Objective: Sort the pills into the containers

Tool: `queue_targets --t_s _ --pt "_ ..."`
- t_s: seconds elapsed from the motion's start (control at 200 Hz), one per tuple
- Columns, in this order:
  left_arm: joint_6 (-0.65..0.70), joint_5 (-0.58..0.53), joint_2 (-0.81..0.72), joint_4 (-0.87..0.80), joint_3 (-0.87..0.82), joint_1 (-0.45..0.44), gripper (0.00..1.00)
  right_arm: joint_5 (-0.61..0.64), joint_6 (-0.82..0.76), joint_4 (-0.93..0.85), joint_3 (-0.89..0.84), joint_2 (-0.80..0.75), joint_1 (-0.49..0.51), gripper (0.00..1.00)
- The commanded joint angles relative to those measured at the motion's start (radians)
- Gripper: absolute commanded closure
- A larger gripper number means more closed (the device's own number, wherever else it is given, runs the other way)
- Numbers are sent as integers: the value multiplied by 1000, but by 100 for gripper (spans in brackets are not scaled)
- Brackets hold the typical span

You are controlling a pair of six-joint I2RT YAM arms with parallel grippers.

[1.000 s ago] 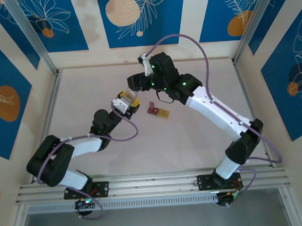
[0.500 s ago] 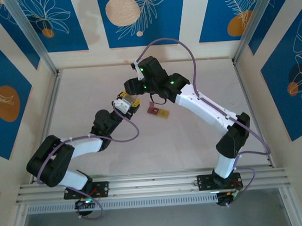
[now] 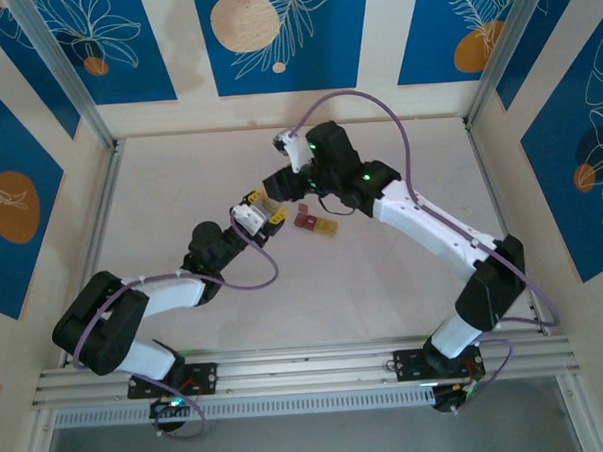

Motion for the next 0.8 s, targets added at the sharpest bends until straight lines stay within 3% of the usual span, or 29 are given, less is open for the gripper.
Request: queue_targets --t_s 0.0,0.12,0.25,0.575,0.795 --pt "-31 162 -40 151 -4 6 100 -369 -209 67 -132 -122 -32 71" --pt "-106 336 -19 244 -5 17 100 -451 -399 61 -214 -208 -59 72" --pt "-183 458 7 257 22 20 100 -496 -496 16 -208 -242 -79 74" --pt "-224 547 14 243 43 21 100 -668 -924 -265 -100 -229 -85 74" --pt "-226 585 18 208 59 22 100 -719 -1016 -362 -14 -202 -120 74"
